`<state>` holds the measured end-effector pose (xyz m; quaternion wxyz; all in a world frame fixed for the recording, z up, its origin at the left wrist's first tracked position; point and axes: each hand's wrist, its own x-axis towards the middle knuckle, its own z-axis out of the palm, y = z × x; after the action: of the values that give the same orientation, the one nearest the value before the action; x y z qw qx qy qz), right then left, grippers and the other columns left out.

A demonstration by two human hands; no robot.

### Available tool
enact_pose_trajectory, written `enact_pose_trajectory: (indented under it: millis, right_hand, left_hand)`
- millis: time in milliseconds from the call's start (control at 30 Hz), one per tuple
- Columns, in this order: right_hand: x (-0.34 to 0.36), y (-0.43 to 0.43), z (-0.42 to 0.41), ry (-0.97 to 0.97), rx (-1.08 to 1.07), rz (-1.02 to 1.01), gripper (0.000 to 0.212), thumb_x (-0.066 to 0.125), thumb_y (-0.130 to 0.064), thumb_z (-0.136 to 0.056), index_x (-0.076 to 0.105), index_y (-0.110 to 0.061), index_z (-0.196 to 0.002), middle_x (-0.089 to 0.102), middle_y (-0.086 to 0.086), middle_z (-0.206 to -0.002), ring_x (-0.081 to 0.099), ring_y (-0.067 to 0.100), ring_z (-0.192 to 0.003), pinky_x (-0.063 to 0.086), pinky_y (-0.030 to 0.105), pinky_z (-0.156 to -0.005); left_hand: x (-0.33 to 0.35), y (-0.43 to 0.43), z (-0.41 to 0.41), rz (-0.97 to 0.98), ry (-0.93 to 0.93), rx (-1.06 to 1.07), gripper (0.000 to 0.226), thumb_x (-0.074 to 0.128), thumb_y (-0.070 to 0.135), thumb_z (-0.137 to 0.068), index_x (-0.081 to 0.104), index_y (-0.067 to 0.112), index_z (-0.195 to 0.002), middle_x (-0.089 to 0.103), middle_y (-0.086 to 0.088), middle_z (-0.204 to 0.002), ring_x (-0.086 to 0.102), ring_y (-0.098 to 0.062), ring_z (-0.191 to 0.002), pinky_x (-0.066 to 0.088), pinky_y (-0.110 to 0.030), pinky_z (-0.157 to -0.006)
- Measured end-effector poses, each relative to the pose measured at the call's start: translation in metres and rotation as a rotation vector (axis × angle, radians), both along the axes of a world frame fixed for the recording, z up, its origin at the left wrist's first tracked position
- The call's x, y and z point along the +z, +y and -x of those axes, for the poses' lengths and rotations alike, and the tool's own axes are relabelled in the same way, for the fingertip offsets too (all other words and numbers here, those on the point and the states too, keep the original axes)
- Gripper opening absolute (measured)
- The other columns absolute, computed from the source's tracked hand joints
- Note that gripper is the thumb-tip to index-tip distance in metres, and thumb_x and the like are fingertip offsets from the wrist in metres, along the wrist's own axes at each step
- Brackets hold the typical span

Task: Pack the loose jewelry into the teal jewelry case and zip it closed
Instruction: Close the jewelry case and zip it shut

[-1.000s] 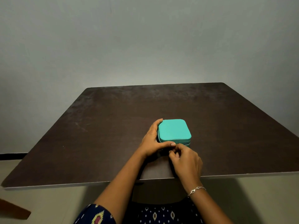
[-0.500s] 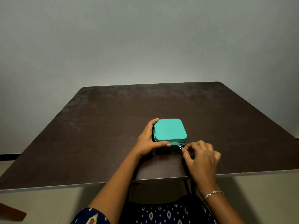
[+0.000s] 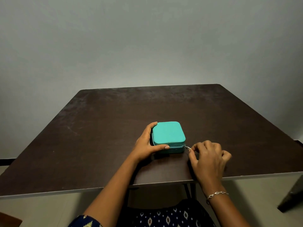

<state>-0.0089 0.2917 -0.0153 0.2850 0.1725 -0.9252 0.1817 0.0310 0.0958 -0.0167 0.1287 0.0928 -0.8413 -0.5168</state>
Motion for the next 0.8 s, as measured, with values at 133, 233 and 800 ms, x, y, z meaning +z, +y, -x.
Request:
enact_pose_trajectory:
  millis: [133, 233, 800]
  right_hand:
    - [0.001, 0.0, 0.005, 0.009, -0.019, 0.006, 0.016, 0.079, -0.021, -0.063, 0.063, -0.018, -0.066, 0.058, 0.002, -0.071, 0.055, 0.027, -0.076, 0.017, 0.033, -0.068]
    - [0.001, -0.001, 0.011, 0.003, -0.021, 0.014, 0.016, 0.079, -0.02, -0.063, 0.063, -0.018, -0.065, 0.059, 0.002, -0.07, 0.055, 0.028, -0.075, 0.017, 0.033, -0.067]
    - [0.014, -0.022, 0.07, -0.108, 0.101, -0.065, 0.015, 0.054, -0.028, -0.088, 0.065, -0.018, -0.089, 0.06, 0.001, -0.095, 0.047, 0.022, -0.098, 0.012, 0.031, -0.072]
  left_hand:
    - [-0.001, 0.0, 0.0, 0.001, 0.002, 0.003, 0.091, 0.076, 0.048, -0.057, 0.03, 0.037, -0.134, 0.041, 0.012, -0.133, 0.042, -0.011, -0.123, 0.038, -0.034, -0.106]
    - [0.0, 0.0, 0.0, -0.005, 0.005, 0.0, 0.095, 0.075, 0.055, -0.051, 0.03, 0.036, -0.134, 0.042, 0.013, -0.13, 0.042, -0.009, -0.122, 0.038, -0.029, -0.104]
    - [0.003, 0.003, 0.0, 0.011, 0.002, 0.002, 0.097, 0.074, 0.056, -0.051, 0.029, 0.037, -0.135, 0.041, 0.014, -0.132, 0.041, -0.008, -0.122, 0.036, -0.025, -0.103]
